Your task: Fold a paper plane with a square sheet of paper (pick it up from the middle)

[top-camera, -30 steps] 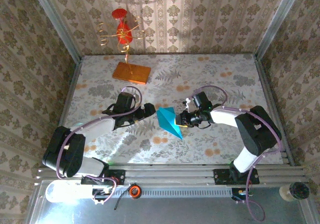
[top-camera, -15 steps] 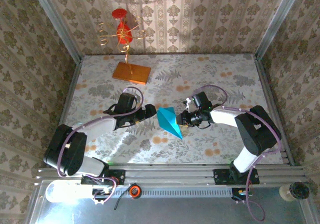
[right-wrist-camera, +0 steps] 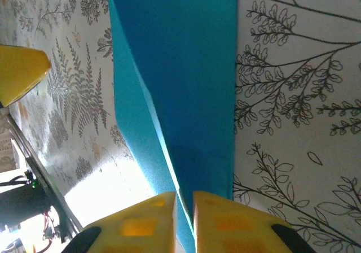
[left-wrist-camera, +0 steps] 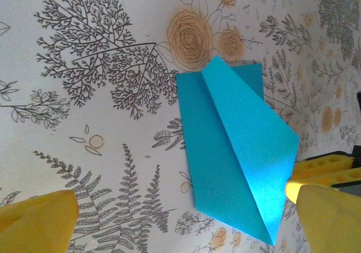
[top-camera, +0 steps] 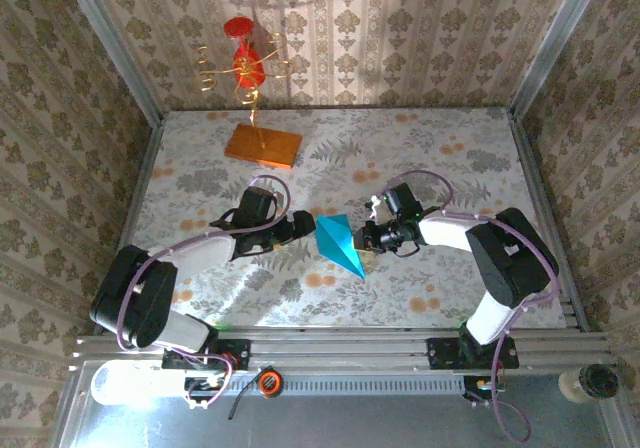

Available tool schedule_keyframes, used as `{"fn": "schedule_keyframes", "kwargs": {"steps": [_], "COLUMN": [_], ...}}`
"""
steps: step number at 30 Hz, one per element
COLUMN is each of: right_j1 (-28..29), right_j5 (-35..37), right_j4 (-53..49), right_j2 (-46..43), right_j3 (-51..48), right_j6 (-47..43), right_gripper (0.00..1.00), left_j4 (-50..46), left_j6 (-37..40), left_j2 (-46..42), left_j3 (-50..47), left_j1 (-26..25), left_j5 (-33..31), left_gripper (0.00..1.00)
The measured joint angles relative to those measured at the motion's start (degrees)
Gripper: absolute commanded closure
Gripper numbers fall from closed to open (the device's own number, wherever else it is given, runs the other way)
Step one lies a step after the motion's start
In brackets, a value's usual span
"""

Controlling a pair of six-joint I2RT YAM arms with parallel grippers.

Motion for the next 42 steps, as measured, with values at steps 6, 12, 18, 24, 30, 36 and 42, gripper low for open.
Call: {"fn": "schedule_keyframes", "kwargs": {"steps": [6,12,18,24,30,36,42], "right_j1": [0.0,0.0,0.0,0.0,-0.1,-0.2,-0.2], "right_j5": [-2.0,-3.7,-3.8,-4.0,-4.2,-4.8,-5.0], "right_j4": [2.5,7.9,11.9,16.3,18.4,19.4,19.4], "right_j2": [0.9,1.1,1.1,1.0,1.0,1.0,1.0], "right_j3": [0.0,0.0,0.9,1.9,1.9,1.9,1.9], "right_j6": [2.8,9.3,15.7,21.0,24.2,25.6,25.9], "right_gripper": [0.93,0.93,0.93,0.93,0.93,0.92,0.92], "left_j4": [4.4,10.7,16.5,26.9,32.8,34.5,36.1], "left_j6": [-3.8,-10.3,-16.2,-24.3,-28.5,-29.4,-29.9], "left_j2": [0.0,1.2,3.2,6.4,6.6,6.6,7.3], "left_j3": [-0.8,-4.4,-5.9,-7.9,-8.7,-8.7,-8.7], "left_j1": [-1.8,-7.2,-12.1,-14.5,-14.9,-14.9,-14.9], "left_j5": [1.3,1.9,1.6,1.1,-0.2,-0.9,-1.5], "left_gripper": [0.03,0.05,0.03,0.03,0.11,0.28,0.43]}}
